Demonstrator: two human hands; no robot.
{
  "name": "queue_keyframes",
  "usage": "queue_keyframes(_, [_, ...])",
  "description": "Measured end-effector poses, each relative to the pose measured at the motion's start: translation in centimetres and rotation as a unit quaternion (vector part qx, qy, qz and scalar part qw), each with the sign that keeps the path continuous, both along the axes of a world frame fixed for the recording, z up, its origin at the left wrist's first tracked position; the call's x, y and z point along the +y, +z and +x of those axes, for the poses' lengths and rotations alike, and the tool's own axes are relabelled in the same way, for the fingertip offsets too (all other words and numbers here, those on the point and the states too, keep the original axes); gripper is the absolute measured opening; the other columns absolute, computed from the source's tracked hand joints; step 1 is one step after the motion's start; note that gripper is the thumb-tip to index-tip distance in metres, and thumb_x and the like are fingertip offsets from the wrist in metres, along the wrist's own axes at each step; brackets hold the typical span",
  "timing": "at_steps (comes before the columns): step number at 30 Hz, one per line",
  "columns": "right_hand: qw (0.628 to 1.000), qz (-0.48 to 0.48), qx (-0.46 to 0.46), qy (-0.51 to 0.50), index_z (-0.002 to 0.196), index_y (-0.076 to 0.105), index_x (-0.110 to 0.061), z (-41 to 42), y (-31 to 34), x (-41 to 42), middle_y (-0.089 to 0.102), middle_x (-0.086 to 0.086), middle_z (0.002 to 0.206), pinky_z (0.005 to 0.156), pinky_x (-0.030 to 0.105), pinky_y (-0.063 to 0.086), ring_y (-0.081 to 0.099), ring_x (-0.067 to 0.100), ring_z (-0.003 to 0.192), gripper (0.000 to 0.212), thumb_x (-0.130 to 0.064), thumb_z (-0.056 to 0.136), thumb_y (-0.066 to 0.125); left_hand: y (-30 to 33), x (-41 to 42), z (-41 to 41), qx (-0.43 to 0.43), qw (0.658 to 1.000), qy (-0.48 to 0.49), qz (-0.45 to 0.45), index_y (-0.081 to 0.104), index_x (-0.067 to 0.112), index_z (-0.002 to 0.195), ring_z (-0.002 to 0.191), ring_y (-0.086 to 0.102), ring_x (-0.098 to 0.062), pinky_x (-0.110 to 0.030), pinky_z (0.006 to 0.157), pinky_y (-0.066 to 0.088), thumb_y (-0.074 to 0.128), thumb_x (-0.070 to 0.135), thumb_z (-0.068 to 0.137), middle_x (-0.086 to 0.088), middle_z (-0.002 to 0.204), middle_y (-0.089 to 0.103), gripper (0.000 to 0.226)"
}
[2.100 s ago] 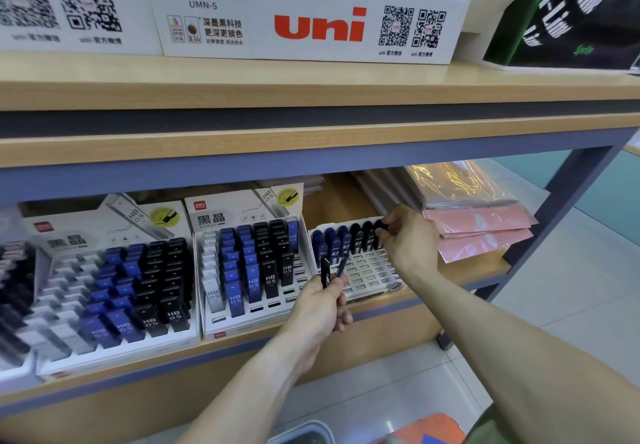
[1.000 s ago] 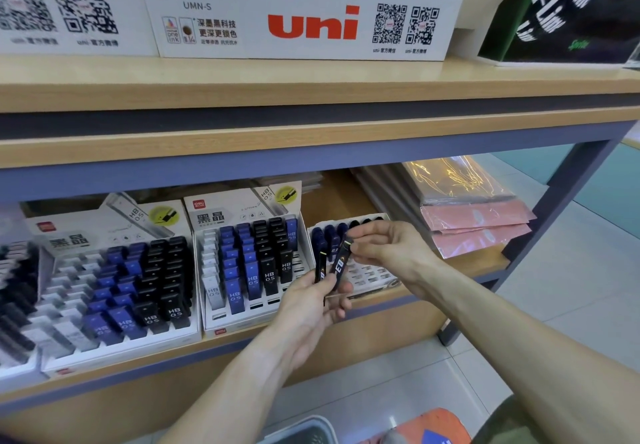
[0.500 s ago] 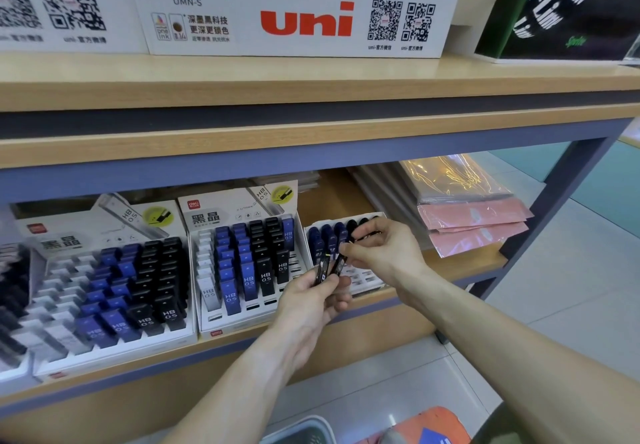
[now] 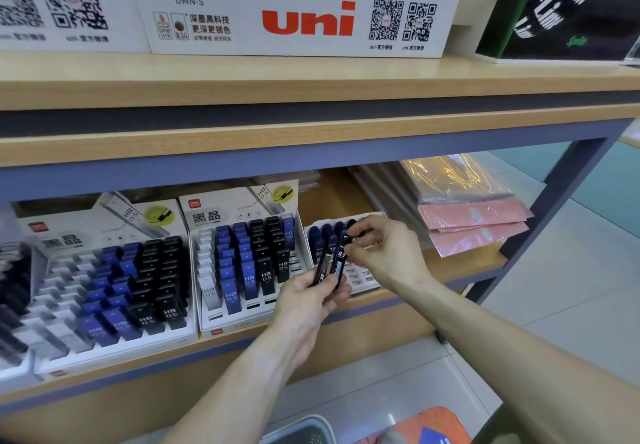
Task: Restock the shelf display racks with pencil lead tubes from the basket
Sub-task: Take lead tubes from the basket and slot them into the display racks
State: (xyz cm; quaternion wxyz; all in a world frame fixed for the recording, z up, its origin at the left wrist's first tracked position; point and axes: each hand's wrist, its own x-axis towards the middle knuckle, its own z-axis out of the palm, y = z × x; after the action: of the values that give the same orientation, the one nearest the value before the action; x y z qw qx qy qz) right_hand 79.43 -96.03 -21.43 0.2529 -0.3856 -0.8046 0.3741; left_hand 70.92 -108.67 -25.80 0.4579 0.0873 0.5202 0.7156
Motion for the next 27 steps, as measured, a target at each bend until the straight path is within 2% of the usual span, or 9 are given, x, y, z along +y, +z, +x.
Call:
queue_keyframes(2, [1.0,0.021,-0.014,-0.002,0.093,0.07,-0.032,-0.2,-0.1,-0.4,0.074,-0.01,0.073,0.074,0.031,0.059,0.072,0.004,0.073,0.024,-0.038,0.075,0.085,-0.1,0.0,0.0,-0.001,1.0,-0.002,0.003,0.072,-0.001,0.108,0.089,0.074,-0.022,-0.03,0.086,0.058,0.057,-0.001,0.1,-0.021,0.106,0.075,0.017])
queue_keyframes(4, [0.999,0.041,-0.028,-0.017,0.09,0.067,-0.032,-0.4,0.0,-0.6,0.073,-0.011,0.071,0.072,0.028,0.056,0.069,0.001,0.073,0.03,-0.045,0.072,0.087,-0.3,0.0,-0.1,-0.002,1.0,-0.007,0.005,0.072,-0.001,0.11,0.088,0.074,-0.022,-0.03,0.086,0.059,0.057,-0.001,0.1,-0.021,0.107,0.075,0.018])
queue_keyframes(6, [0.998,0.036,-0.032,-0.028,0.088,0.066,-0.03,-0.4,0.1,-0.5,0.072,-0.01,0.068,0.073,0.028,0.056,0.069,0.0,0.073,0.03,-0.042,0.071,0.088,-0.4,-0.1,-0.1,-0.006,1.0,-0.011,0.006,0.071,-0.001,0.113,0.09,0.074,-0.023,-0.03,0.085,0.059,0.058,0.0,0.1,-0.021,0.108,0.075,0.019])
queue_keyframes(9, [0.998,-0.011,0.01,-0.066,0.085,0.066,-0.029,-0.3,0.0,0.5,0.074,-0.008,0.069,0.076,0.038,0.061,0.073,0.008,0.072,0.029,-0.038,0.069,0.089,0.0,0.0,-0.1,-0.013,1.0,-0.009,0.007,0.072,0.008,0.114,0.09,0.075,-0.026,-0.029,0.079,0.061,0.059,0.006,0.101,-0.019,0.106,0.076,0.018])
queue_keyframes(11, [0.994,-0.002,0.033,-0.104,0.085,0.065,-0.03,0.0,0.1,1.4,0.074,-0.008,0.07,0.075,0.041,0.06,0.072,0.011,0.073,0.028,-0.038,0.07,0.087,0.1,-0.1,-0.2,0.011,1.0,-0.014,-0.012,0.073,0.017,0.112,0.074,0.071,-0.021,-0.027,0.068,0.06,0.057,0.011,0.103,-0.011,0.094,0.075,0.019])
queue_keyframes(14, [0.988,0.043,0.043,-0.14,0.089,0.064,-0.028,0.3,0.1,2.4,0.07,-0.009,0.072,0.074,0.037,0.057,0.069,0.012,0.076,0.025,-0.034,0.076,0.085,-0.3,-0.2,-0.3,0.059,0.996,-0.03,-0.058,0.075,0.019,0.11,0.051,0.047,-0.013,-0.026,0.049,0.04,0.053,0.017,0.106,0.002,0.068,0.052,0.023])
queue_keyframes(16, [0.987,0.067,0.035,-0.143,0.091,0.064,-0.024,0.2,-0.3,2.8,0.069,-0.011,0.074,0.072,0.033,0.055,0.068,0.013,0.078,0.025,-0.032,0.078,0.084,-0.6,-0.2,-0.4,0.066,0.995,-0.035,-0.072,0.075,0.016,0.109,0.049,0.037,-0.012,-0.026,0.048,0.032,0.053,0.019,0.105,0.005,0.067,0.042,0.023])
queue_keyframes(20, [0.987,0.071,0.027,-0.143,0.091,0.062,-0.021,-0.2,-1.3,3.1,0.068,-0.012,0.075,0.07,0.031,0.051,0.066,0.012,0.077,0.023,-0.029,0.082,0.082,-0.3,-0.2,-0.6,0.036,0.996,-0.047,-0.07,0.074,0.011,0.111,0.048,0.035,-0.014,-0.028,0.047,0.031,0.056,0.021,0.101,0.004,0.062,0.035,0.023])
queue_keyframes(27, [0.986,0.09,0.005,-0.138,0.09,0.061,-0.019,-0.8,-2.4,3.6,0.065,-0.013,0.071,0.07,0.03,0.049,0.067,0.016,0.076,0.023,-0.023,0.081,0.082,0.0,-0.4,-0.7,0.003,0.996,-0.049,-0.075,0.073,0.01,0.113,0.048,0.037,-0.016,-0.029,0.048,0.033,0.051,0.022,0.099,0.002,0.06,0.041,0.028])
